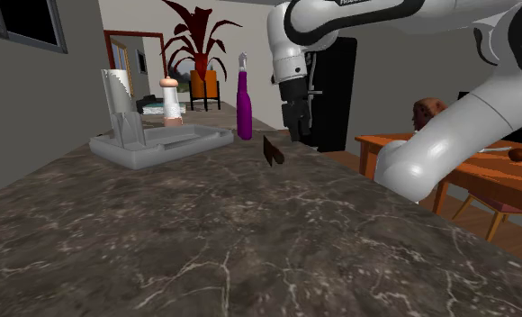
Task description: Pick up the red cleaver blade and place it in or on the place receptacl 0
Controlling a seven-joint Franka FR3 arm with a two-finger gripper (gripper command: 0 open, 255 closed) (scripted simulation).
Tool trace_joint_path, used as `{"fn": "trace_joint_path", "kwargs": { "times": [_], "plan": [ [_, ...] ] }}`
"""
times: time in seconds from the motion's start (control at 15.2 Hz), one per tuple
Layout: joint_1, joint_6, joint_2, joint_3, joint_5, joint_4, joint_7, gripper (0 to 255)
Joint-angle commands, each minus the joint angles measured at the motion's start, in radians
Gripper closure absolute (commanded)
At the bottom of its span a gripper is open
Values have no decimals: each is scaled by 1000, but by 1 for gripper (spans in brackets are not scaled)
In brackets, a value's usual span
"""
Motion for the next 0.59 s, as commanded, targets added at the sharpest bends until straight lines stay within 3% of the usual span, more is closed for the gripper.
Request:
{"fn": "trace_joint_path", "kwargs": {
  "times": [0.0, 0.53],
  "plan": [
    [0, 0, 0, 0, 0, 0, 0, 0],
    [-33, -50, -121, 192, 235, 8, 436, 0]
  ]
}}
